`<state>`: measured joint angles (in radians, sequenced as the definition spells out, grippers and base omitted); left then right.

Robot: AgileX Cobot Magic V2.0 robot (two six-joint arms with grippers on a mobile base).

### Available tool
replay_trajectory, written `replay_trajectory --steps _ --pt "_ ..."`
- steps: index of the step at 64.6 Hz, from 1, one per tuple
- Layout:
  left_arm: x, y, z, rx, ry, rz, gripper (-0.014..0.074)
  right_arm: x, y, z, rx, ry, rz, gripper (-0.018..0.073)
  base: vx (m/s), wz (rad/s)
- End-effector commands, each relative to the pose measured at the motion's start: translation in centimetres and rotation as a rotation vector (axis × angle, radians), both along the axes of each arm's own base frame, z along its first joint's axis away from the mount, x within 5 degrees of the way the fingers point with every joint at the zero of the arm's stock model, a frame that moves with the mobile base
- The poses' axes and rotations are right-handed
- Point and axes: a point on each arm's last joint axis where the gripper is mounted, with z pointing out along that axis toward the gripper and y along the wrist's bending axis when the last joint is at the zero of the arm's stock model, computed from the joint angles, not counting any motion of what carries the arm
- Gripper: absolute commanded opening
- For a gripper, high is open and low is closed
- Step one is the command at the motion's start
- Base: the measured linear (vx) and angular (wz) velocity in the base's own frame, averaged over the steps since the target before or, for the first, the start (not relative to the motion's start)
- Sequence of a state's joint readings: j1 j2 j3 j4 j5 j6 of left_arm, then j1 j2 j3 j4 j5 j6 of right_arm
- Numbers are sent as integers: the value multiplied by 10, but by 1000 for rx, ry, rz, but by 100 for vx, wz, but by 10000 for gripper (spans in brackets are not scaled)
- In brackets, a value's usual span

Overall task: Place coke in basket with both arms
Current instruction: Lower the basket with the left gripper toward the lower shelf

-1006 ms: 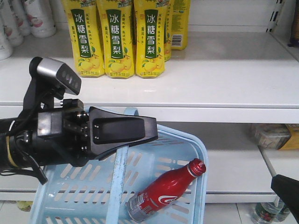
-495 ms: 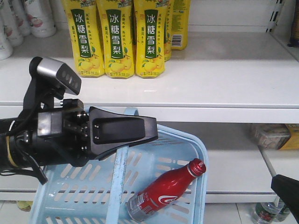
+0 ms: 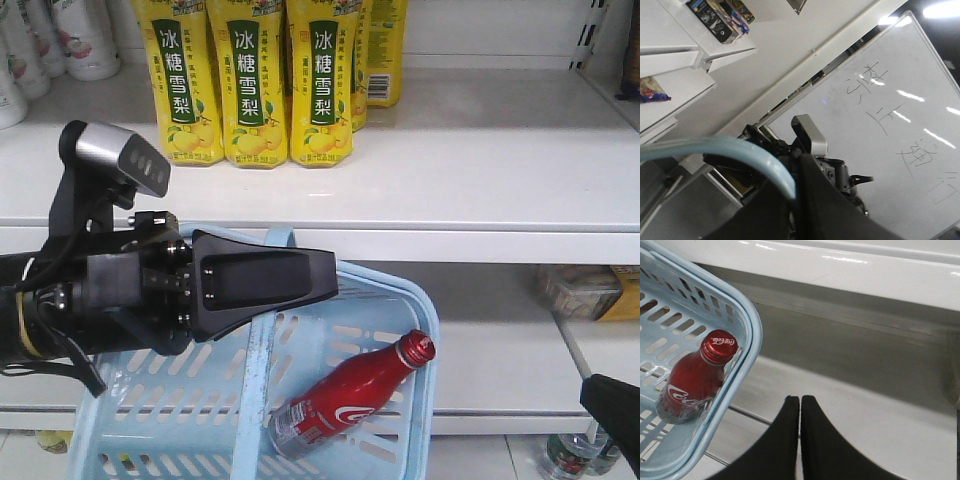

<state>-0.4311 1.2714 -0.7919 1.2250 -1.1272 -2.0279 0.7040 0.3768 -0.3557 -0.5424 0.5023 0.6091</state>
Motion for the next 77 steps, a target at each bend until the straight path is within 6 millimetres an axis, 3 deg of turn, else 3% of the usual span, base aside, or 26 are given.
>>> replay_trajectory --steps 1,17,47,61,77 --pt "-4 3 27 -123 -142 33 -6 1 2 14 22 -82 27 -2 0 0" --pt "0 4 27 -110 -181 96 -6 1 3 14 22 -83 27 -2 0 0" --pt "12 8 29 -31 -571 312 -6 1 2 14 22 -82 27 -2 0 0" --pt "29 16 27 73 -550 520 -6 1 2 14 22 -82 27 -2 0 0" --pt "40 40 26 261 -457 810 -6 1 3 14 21 -80 27 -2 0 0"
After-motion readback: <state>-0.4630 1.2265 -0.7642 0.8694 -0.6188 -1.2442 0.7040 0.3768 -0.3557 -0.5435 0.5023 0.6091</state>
